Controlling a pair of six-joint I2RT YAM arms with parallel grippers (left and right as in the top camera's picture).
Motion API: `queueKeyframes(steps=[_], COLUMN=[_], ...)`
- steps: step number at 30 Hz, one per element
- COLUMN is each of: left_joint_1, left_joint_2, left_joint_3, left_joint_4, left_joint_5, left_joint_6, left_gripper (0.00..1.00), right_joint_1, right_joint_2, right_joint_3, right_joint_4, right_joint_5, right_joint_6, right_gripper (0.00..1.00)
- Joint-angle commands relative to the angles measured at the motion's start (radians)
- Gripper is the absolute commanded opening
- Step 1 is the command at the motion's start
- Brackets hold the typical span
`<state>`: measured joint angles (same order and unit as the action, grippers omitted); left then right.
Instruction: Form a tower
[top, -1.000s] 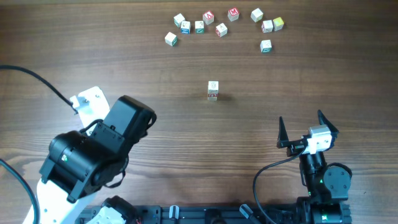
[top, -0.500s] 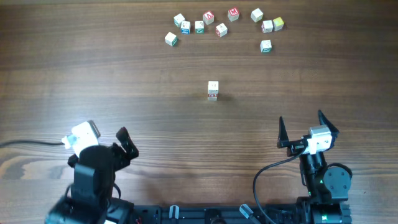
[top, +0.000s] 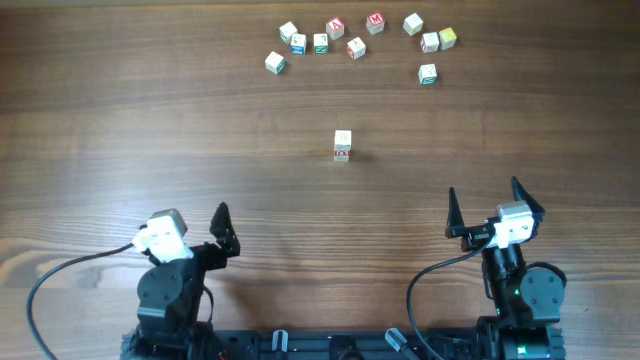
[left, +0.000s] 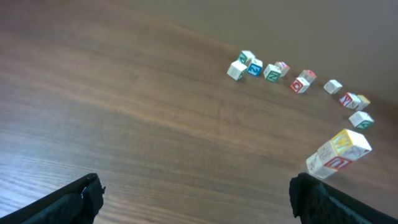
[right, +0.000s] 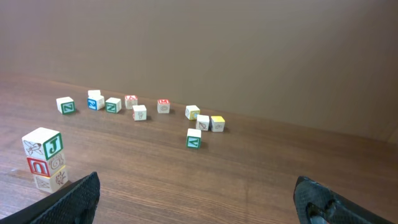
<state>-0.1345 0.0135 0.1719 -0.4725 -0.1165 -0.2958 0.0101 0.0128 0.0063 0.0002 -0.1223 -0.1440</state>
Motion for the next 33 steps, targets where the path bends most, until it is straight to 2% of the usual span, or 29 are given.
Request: queueKeyframes(steps=[1, 5, 8, 14, 17, 33], left_joint_1=[0.008, 0.01, 0.017, 0.143, 0.151, 0.135], left_joint_2=[-0.011, -0.011, -0.011, -0.011, -0.011, -0.011], left_joint_3=[-0.045, -0.098, -0.105, -0.115, -0.166, -0.166], left_joint_4=[0.056, 0.242, 0.26, 0.288, 0.412, 0.406], left_joint_5=[0.022, 0.019, 0.015, 0.015, 0.015, 0.041], left_joint_6=[0.117, 0.192, 0.215, 0.267, 0.266, 0.262], left_gripper=[1.0, 1.0, 1.0, 1.0, 1.0, 1.0], right_joint_1=[-0.005, -0.005, -0.005, -0.005, -0.005, -0.005], right_joint_2=[-0.009, -0.009, -0.009, -0.009, -0.009, -0.009], right_joint_3=[-0.001, -0.001, -0.001, -0.001, -0.001, -0.001], right_joint_4=[0.005, 0.005, 0.005, 0.005, 0.005, 0.005], right_joint_5=[0.01, 0.01, 0.01, 0.01, 0.01, 0.01], right_joint_6=[-0.012, -0.012, -0.011, -0.011, -0.011, -0.011], right_gripper=[1.0, 1.0, 1.0, 1.0, 1.0, 1.0])
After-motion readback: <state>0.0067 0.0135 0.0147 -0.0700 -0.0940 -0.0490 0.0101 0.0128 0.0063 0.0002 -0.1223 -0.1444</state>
